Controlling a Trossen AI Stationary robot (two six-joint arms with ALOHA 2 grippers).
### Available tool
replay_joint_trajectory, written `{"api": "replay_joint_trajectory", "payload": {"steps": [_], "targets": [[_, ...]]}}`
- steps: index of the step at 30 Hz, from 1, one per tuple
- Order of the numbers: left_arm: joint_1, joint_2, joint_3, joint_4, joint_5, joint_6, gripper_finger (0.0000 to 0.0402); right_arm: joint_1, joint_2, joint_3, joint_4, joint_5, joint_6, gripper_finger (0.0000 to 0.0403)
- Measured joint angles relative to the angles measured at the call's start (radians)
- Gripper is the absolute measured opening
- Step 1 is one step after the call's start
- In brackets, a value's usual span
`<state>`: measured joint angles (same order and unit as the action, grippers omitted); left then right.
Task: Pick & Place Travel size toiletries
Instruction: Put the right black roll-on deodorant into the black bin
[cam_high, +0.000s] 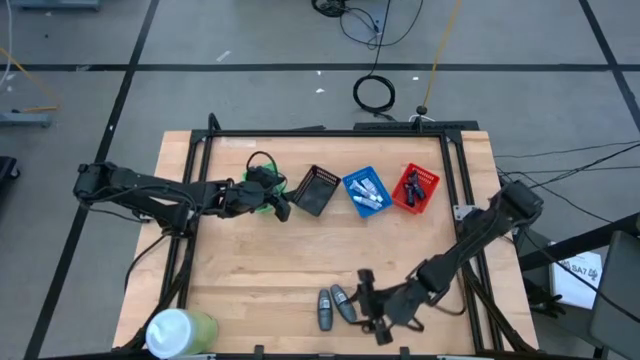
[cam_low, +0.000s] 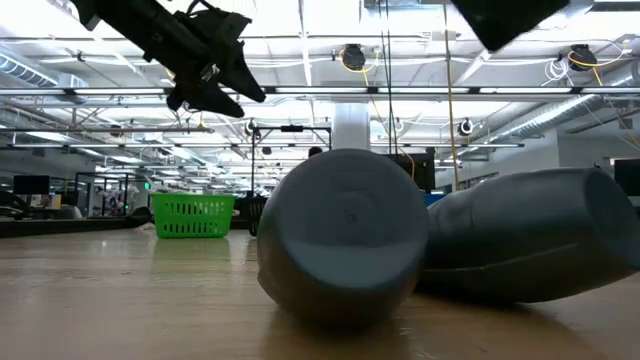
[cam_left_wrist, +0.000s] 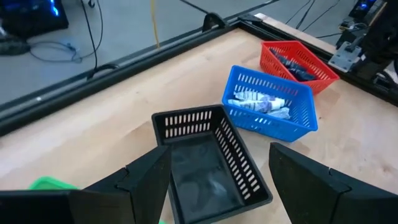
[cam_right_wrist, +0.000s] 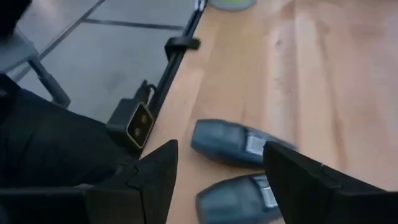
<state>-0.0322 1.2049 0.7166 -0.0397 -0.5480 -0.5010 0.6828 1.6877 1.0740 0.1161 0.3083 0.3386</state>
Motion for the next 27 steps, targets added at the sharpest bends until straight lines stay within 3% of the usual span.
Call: {"api": "replay_joint_trajectory", "payload": {"steps": [11, 19, 23, 27], "targets": [[-0.032, 0.0, 0.0, -0.023, -0.001, -0.105, 0.0267, -0.011, 0.221, 0.022, 0.085, -0.127, 0.123, 0.0226], [-0.056, 0.0, 0.0, -0.04, -0.002, -0.111, 0.0267, -0.028, 0.171, 0.019, -0.075, -0.117, 0.158, 0.0226], [-0.056, 0.0, 0.0, -0.04, -0.002, -0.109, 0.0267, -0.028, 0.108, 0.02, -0.094, -0.063, 0.103, 0.0226], [-0.056, 0.0, 0.0, -0.04, -0.002, -0.107, 0.0267, -0.029, 0.031, 0.02, -0.205, 0.064, 0.045, 0.0226]]}}
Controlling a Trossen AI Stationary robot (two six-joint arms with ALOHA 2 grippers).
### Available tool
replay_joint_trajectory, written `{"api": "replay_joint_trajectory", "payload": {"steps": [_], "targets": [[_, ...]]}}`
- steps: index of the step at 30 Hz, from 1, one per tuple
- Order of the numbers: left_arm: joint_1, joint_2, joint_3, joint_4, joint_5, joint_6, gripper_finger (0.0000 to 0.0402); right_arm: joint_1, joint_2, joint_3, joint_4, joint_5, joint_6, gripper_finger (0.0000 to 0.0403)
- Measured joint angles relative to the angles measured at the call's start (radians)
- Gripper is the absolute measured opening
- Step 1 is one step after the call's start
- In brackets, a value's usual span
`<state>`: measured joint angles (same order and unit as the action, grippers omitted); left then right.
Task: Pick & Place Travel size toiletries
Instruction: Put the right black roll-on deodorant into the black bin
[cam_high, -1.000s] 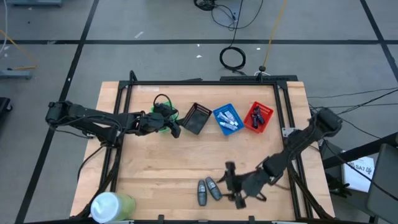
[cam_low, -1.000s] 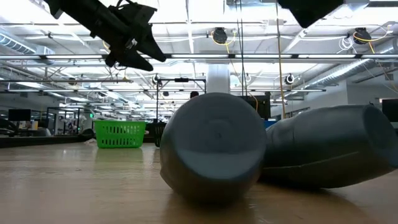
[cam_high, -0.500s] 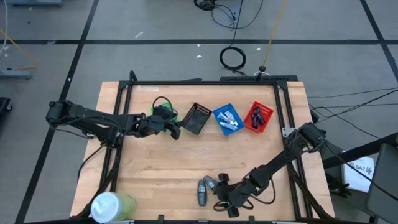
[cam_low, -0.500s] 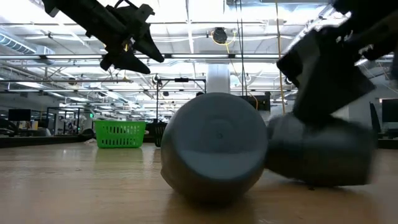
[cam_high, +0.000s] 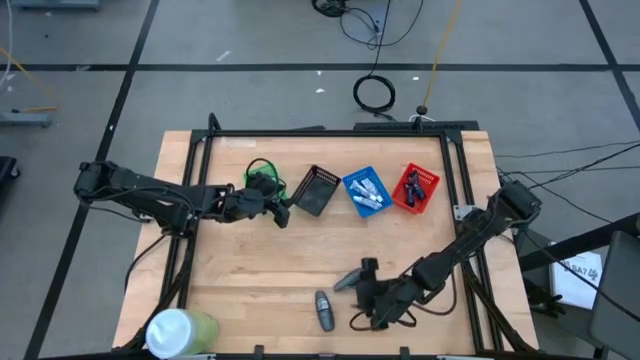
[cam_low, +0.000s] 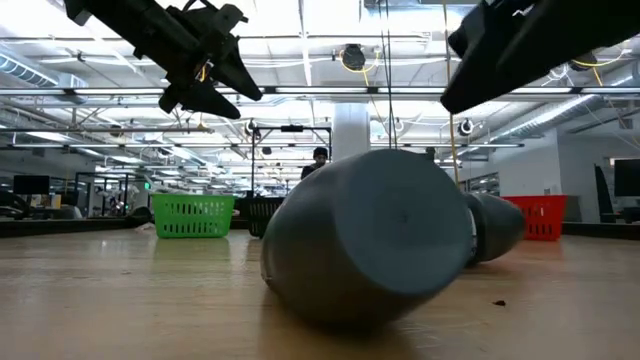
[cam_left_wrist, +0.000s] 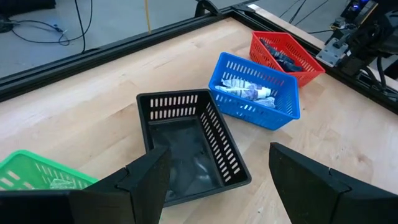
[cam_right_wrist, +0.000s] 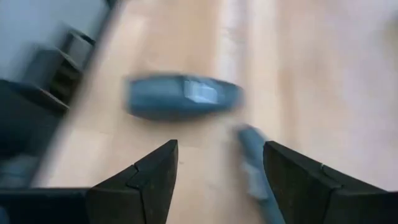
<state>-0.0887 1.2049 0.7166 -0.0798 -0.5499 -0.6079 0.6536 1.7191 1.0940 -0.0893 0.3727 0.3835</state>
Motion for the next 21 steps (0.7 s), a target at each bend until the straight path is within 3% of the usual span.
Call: {"api": "replay_joint_trajectory", "payload": {"steps": [3, 6, 14, 21], "targets": [[0.0, 0.0, 0.0, 0.0, 0.0, 0.0, 0.0267, -0.017, -0.025, 0.0, -0.135, 0.072, -0.032, 0.0226], [0.0, 0.004, 0.0, 0.001, 0.0, -0.001, 0.0267, -0.05, -0.03, 0.0, -0.218, 0.067, -0.075, 0.0226], [0.001, 0.066, 0.001, 0.007, 0.0, -0.003, 0.0267, -0.154, -0.03, -0.007, -0.222, -0.155, -0.182, 0.0226], [0.023, 0.075, 0.001, 0.036, 0.001, -0.003, 0.0267, -0.154, -0.018, -0.008, -0.163, -0.195, -0.249, 0.024]]}}
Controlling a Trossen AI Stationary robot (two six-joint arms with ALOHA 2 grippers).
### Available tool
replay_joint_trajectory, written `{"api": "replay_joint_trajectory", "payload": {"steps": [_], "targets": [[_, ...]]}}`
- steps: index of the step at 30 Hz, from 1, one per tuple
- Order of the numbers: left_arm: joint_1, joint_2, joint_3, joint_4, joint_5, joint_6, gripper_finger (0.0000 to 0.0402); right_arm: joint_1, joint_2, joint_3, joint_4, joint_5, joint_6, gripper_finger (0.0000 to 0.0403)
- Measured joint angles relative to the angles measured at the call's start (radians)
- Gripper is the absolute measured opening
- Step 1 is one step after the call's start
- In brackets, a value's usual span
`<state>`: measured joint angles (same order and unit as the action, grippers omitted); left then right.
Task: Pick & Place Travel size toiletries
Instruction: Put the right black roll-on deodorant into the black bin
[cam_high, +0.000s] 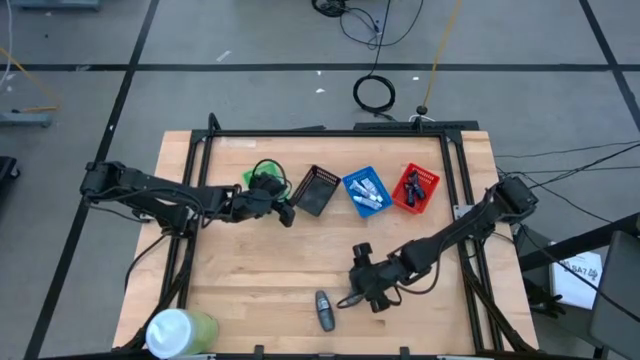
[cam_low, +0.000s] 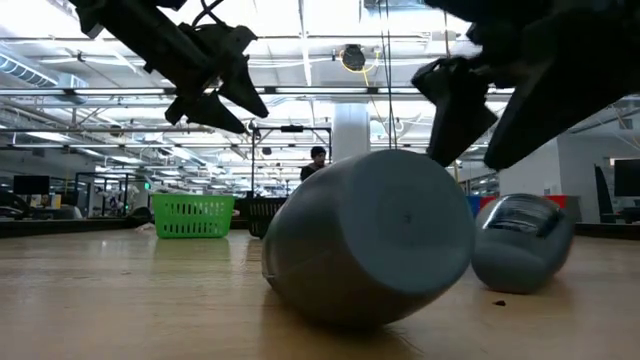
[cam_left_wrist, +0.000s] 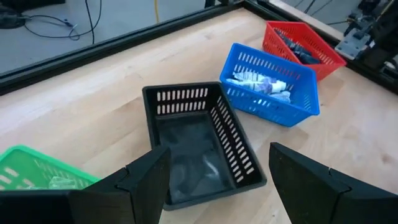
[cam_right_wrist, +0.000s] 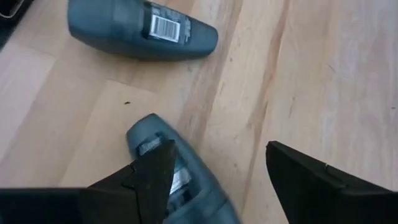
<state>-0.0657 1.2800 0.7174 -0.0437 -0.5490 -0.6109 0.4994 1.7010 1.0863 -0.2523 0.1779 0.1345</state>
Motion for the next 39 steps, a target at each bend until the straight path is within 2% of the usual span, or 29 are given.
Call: {"api": "replay_joint_trajectory", "payload": {"steps": [6, 10, 14, 19, 23, 26, 30, 33, 36, 39], "targets": [[-0.002, 0.0, 0.0, 0.045, 0.081, 0.025, 0.0267, 0.004, 0.068, 0.001, -0.001, -0.065, 0.01, 0.0265], [-0.002, 0.0, 0.0, 0.054, 0.095, 0.029, 0.0267, 0.014, 0.105, 0.002, -0.005, -0.091, 0.012, 0.0274], [-0.002, 0.0, 0.0, 0.055, 0.096, 0.029, 0.0267, 0.014, 0.106, -0.002, -0.03, -0.102, 0.008, 0.0271], [-0.001, 0.0, 0.0, 0.055, 0.096, 0.03, 0.0267, 0.027, 0.046, 0.0, -0.037, -0.099, 0.05, 0.0264], [-0.001, 0.0, 0.0, 0.055, 0.096, 0.03, 0.0267, 0.068, 0.01, -0.001, -0.107, -0.093, 0.123, 0.0263], [-0.001, 0.0, 0.0, 0.054, 0.096, 0.03, 0.0267, 0.11, -0.033, 0.0, -0.232, -0.031, 0.209, 0.0263], [-0.001, 0.0, 0.0, 0.054, 0.096, 0.026, 0.0267, 0.143, -0.088, -0.001, -0.472, 0.04, 0.407, 0.0263], [-0.002, 0.0, 0.0, 0.054, 0.096, 0.022, 0.0267, 0.149, -0.117, -0.001, -0.582, 0.065, 0.568, 0.0263], [-0.002, 0.0, 0.0, 0.054, 0.096, 0.02, 0.0267, 0.15, -0.122, -0.004, -0.611, 0.085, 0.632, 0.0263], [-0.002, 0.0, 0.0, 0.054, 0.096, 0.007, 0.0267, 0.15, -0.119, -0.032, -0.55, 0.083, 0.639, 0.0263]]}}
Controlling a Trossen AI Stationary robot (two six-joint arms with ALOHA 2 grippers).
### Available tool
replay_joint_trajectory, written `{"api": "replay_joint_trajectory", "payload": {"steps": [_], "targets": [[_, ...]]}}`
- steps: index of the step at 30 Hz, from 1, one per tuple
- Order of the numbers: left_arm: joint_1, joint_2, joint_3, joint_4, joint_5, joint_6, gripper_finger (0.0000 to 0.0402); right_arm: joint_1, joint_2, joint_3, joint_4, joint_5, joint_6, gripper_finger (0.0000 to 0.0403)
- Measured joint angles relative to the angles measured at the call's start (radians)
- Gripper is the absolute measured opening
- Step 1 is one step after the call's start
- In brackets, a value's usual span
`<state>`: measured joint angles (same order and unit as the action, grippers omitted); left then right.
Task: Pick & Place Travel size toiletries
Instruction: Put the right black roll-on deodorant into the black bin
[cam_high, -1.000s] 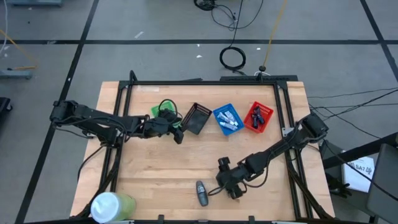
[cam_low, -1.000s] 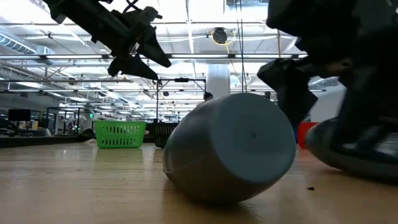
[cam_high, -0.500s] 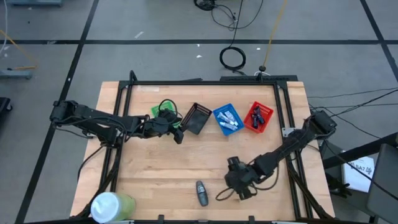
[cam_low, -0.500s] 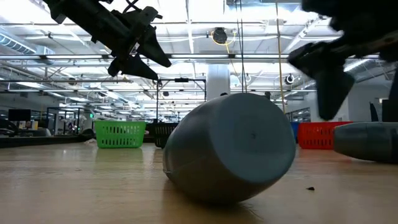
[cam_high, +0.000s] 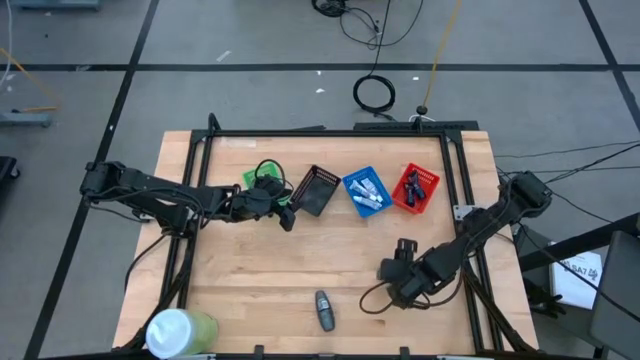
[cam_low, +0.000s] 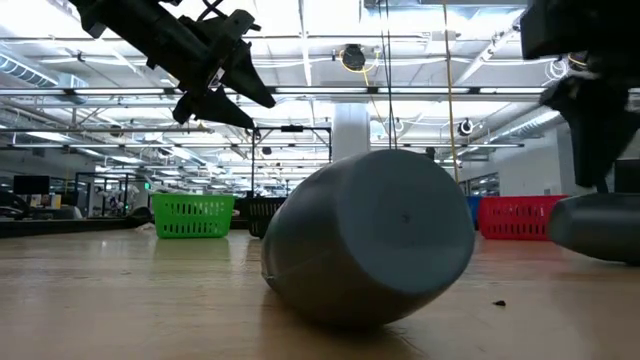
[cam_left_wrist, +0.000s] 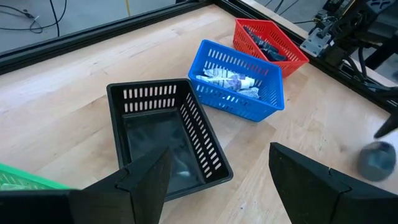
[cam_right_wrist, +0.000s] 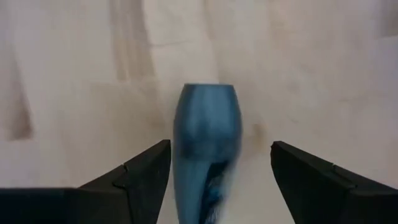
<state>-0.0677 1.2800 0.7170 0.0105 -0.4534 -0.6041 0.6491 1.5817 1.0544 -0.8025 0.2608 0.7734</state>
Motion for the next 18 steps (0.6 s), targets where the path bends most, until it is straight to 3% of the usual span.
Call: {"api": "replay_joint_trajectory", "payload": {"steps": [6, 10, 18], "targets": [[0.0, 0.0, 0.0, 0.0, 0.0, 0.003, 0.0267, 0.0, 0.001, -0.158, 0.264, -0.081, -0.003, 0.0263], [0.0, 0.0, 0.0, 0.0, 0.0, 0.003, 0.0267, 0.0, -0.004, -0.266, 0.403, -0.078, 0.043, 0.0263], [0.0, 0.0, 0.0, -0.001, 0.0, -0.001, 0.0267, -0.001, -0.008, -0.328, 0.468, -0.068, 0.049, 0.0243]]}}
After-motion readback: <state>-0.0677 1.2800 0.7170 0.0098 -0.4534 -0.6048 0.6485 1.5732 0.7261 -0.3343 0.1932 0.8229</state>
